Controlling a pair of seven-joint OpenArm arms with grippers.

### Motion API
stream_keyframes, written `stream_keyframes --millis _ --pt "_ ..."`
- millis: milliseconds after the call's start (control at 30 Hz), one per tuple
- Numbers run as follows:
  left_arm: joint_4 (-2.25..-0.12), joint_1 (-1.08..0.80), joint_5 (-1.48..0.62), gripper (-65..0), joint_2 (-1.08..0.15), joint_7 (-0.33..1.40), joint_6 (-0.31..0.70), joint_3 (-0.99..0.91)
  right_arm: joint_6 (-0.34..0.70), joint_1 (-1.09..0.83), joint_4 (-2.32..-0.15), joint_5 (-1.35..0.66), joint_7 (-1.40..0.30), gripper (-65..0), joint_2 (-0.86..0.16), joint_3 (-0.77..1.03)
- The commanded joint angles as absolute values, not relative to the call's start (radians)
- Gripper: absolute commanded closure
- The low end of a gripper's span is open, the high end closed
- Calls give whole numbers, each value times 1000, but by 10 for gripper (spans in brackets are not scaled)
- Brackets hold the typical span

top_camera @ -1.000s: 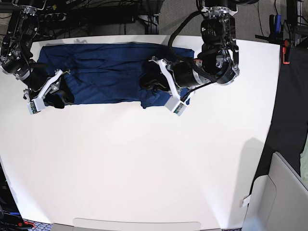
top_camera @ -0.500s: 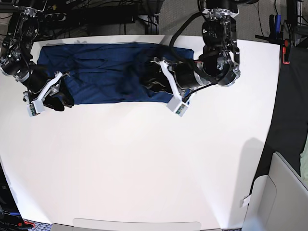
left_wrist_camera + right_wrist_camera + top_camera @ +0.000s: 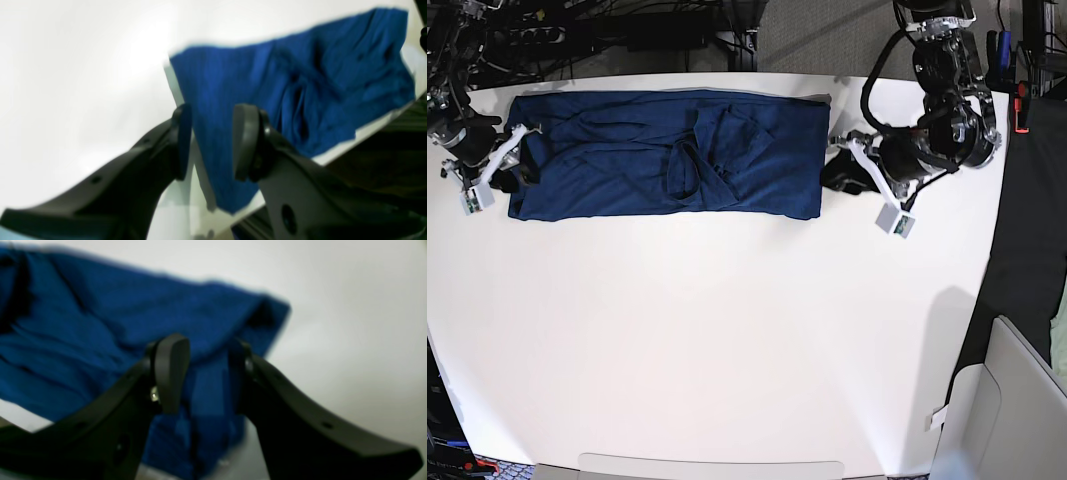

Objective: Fold the T-shirt properly
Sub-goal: 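Fold the strip end held by the left gripper toward the right gripper, then grasp the strip's other end with the right gripper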

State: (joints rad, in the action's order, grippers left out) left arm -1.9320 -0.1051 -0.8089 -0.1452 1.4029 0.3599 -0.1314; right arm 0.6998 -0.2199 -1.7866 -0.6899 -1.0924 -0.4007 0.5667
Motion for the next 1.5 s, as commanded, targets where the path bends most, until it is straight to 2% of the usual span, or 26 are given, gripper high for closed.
stream_keyframes --millis 0,167,400,467,533,600,667,900,1300,1467 --pt "-1946 -101 -826 -207 -154 1396 363 -136 698 -213 -1802 -699 -1106 -217 -426 611" --pt "-1945 -116 -826 -207 -145 1396 363 -128 698 -219 -1802 -682 -1156 -217 -432 702" --pt "-1945 -116 -826 -207 -145 1396 363 -84 698 -173 -1790 -529 -1167 -222 -392 707" --pt "-1945 -117 -826 -207 -145 1396 363 -84 698 -147 -1773 -510 -1182 -281 -381 684" --pt "-1945 -117 -826 -207 -145 1396 363 -84 698 -136 -1753 -512 -1194 -359 -377 680" --pt "-1945 -128 -826 -207 -145 1396 363 -84 698 -136 -1744 -515 -1196 -466 -375 679" --pt "-1945 -136 -826 -207 -145 1396 363 -84 698 -136 -1738 -545 -1196 -527 -374 679" --pt "-1945 -139 -828 -207 -145 1396 363 -84 698 -119 -1649 -584 -1194 -531 -374 682" --pt "-1945 -139 -828 -207 -143 1396 363 -84 698 -93 -1531 -588 -1198 -531 -268 680" --pt "-1945 -139 -828 -207 -143 1396 363 -84 698 -101 -1535 -708 -1256 -531 -251 680"
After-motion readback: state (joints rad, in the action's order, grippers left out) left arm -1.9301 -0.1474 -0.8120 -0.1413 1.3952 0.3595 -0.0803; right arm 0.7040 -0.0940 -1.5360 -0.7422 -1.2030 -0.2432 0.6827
